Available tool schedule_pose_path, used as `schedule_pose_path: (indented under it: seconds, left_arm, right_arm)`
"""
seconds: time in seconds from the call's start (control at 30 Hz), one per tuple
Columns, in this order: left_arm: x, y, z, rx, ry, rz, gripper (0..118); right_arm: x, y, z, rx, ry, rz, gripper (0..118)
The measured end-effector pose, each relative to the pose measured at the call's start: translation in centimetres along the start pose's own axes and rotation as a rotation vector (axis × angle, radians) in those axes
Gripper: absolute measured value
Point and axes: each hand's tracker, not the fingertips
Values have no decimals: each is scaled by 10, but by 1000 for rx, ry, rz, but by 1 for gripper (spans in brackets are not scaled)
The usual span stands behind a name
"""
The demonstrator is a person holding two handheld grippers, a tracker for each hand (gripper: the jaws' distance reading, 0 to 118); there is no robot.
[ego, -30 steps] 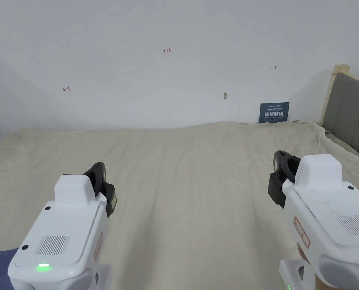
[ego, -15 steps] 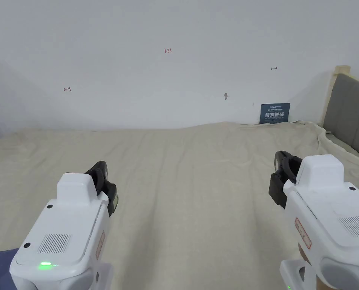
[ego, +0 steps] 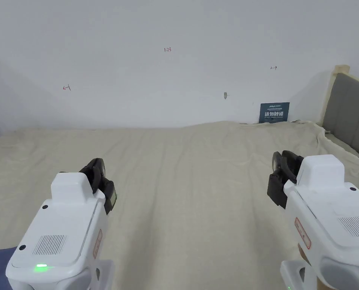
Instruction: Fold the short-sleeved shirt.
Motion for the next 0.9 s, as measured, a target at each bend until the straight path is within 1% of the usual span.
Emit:
schedule_pose_path:
  seconds: [0.03,0.07,0.1,0.13,0.2,0.23,0.33,0.9]
  left_arm:
    - [-1,1,0,1,-1,7,13]
    - [-2,1,0,0,1,10,24]
    - [-2,2,-1,-2,4,14,42]
    - [-2,3,-1,-7,6,16,71]
    - [-2,3,-1,-4,8,20,105]
    - [-2,3,-1,-3,4,19,118]
    - [-1,3,1,-2,-13,24,118]
    - [3,3,5,14,16,12,118]
  right_arm:
    - [0,0,0,-1,-8,2,34]
    - [0,0,0,-3,-7,1,57]
    - [1,-1,0,-3,-12,-2,76]
    - [1,-1,1,3,-20,-5,90]
    - [2,-2,2,5,-27,-13,97]
    - [2,-2,2,2,-25,-19,101]
    - [4,-3,1,0,-28,-30,118]
    - [4,-2,5,20,-41,-30,118]
